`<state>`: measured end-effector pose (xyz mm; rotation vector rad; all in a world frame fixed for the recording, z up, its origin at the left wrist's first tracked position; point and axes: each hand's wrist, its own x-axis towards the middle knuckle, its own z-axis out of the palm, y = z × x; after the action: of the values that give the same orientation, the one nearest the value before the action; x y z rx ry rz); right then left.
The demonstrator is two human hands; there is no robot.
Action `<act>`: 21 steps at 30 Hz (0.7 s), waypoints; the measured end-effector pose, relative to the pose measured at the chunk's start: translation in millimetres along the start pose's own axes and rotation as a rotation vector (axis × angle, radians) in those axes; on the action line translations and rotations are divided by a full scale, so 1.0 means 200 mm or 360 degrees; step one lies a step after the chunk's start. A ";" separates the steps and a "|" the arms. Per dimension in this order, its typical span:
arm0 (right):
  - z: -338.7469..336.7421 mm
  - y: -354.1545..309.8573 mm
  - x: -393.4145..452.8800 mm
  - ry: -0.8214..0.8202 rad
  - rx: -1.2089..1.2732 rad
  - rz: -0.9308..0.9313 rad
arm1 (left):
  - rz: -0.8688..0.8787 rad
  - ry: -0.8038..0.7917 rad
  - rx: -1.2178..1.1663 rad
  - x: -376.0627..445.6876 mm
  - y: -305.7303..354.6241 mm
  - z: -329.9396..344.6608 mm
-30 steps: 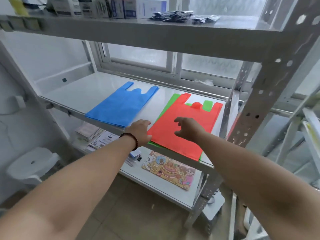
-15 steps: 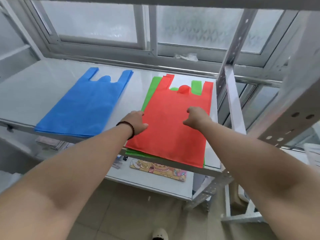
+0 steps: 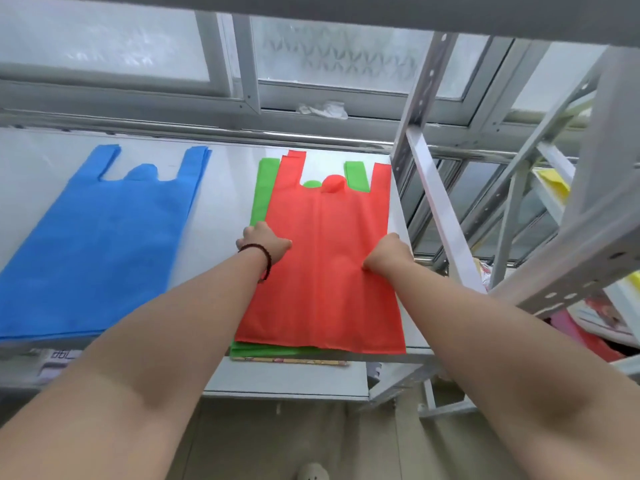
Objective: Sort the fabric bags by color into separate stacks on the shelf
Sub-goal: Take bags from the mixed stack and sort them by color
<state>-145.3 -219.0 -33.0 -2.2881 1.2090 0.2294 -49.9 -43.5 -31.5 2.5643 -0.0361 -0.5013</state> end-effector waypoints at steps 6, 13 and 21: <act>0.00 0.03 -0.03 0.0017 0.0145 0.0021 | -0.0297 -0.0370 -0.0688 -0.04 0.04 -0.09; 0.01 0.04 -0.07 0.0047 0.0287 0.0037 | 0.0160 -0.0538 -0.0765 -0.09 -0.04 -0.07; -0.01 0.05 -0.11 -0.0141 0.0773 0.0193 | 0.0034 -0.0824 -0.0948 -0.20 -0.19 -0.06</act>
<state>-165.8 -209.2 -26.2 -1.7727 1.2048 0.0681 -85.2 -0.8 -26.9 1.8069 -0.0828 -0.9878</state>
